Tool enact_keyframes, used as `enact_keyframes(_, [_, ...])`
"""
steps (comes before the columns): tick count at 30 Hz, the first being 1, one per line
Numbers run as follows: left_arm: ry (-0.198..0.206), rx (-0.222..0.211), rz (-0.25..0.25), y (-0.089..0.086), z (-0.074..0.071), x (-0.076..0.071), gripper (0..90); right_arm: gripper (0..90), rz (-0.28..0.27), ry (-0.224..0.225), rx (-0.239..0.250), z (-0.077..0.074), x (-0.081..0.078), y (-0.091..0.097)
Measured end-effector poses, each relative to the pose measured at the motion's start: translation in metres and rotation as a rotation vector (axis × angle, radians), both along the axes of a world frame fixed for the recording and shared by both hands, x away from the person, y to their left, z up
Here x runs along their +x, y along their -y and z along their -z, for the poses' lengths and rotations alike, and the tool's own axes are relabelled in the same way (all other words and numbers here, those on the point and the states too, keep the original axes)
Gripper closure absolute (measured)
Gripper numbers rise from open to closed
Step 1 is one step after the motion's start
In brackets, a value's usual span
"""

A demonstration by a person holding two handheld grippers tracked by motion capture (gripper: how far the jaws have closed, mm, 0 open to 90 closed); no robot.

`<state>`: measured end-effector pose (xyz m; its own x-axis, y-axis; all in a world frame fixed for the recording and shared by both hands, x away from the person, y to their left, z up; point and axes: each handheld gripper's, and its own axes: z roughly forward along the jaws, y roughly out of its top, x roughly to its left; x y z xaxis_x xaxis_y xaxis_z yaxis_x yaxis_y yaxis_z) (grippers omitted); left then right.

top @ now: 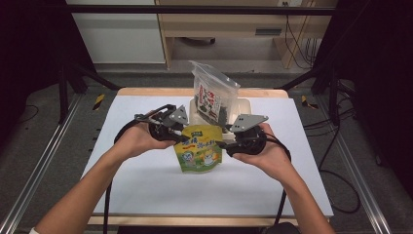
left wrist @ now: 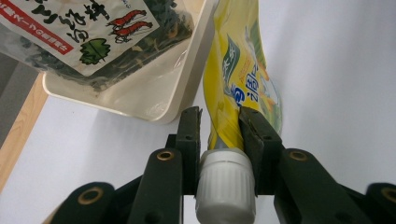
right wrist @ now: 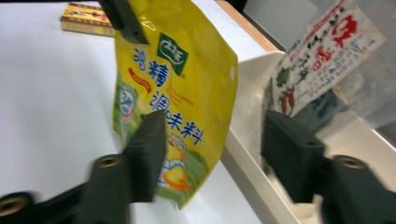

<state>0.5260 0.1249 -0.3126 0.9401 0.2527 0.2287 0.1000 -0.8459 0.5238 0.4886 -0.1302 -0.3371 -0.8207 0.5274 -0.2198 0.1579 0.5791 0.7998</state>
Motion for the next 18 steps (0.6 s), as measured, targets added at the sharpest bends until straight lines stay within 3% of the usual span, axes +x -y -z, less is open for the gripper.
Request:
enact_keyframes(6, [0.005,0.002,0.017,0.004,-0.002,-0.002,69.7,22.3,-0.033,-0.027,-0.089,-0.012,0.004,-0.006])
enact_keyframes(18, [0.025,0.027,0.043,0.004,-0.003,-0.007,69.7,40.4,-0.102,-0.054,-0.183,-0.026,0.012,-0.022])
